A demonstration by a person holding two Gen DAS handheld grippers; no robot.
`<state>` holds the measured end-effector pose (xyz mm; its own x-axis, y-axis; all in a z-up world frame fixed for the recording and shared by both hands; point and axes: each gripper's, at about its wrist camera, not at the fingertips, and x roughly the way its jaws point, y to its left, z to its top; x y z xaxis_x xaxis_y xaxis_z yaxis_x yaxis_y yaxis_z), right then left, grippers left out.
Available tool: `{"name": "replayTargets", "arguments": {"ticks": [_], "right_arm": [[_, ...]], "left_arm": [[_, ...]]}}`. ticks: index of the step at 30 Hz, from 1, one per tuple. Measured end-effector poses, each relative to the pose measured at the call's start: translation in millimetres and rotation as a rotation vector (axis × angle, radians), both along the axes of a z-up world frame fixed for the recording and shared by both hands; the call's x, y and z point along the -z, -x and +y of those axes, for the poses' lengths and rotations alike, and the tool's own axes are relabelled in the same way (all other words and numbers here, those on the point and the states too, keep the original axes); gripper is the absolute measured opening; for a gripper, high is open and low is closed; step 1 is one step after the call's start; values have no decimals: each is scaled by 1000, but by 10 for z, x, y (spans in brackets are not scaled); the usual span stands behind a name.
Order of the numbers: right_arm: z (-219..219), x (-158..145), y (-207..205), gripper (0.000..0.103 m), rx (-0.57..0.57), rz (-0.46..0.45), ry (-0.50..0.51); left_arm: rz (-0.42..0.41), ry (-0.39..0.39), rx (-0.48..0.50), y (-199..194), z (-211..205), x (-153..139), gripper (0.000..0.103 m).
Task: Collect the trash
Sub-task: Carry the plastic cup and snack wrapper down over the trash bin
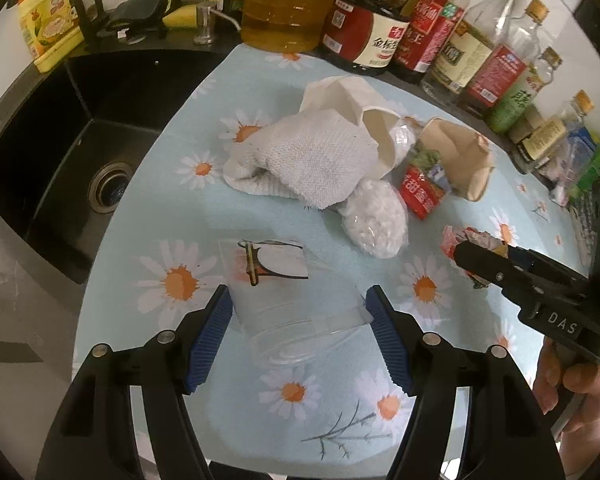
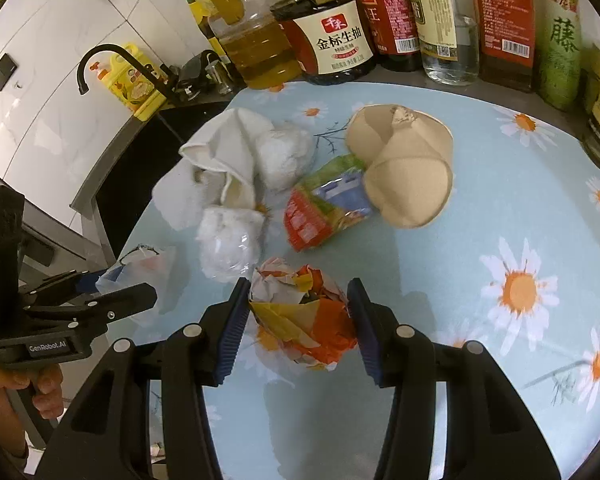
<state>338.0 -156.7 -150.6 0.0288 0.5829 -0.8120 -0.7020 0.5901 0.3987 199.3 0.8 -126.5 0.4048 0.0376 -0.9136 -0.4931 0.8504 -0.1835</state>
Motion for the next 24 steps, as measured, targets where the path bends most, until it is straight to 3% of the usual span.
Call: {"name": "replayTargets", "arguments": {"ticks": [24], "right_arm": [[49,-275,1608,50,160,-43,75]], "left_arm": [[-104,82,226,1202,115,-91,67]]}}
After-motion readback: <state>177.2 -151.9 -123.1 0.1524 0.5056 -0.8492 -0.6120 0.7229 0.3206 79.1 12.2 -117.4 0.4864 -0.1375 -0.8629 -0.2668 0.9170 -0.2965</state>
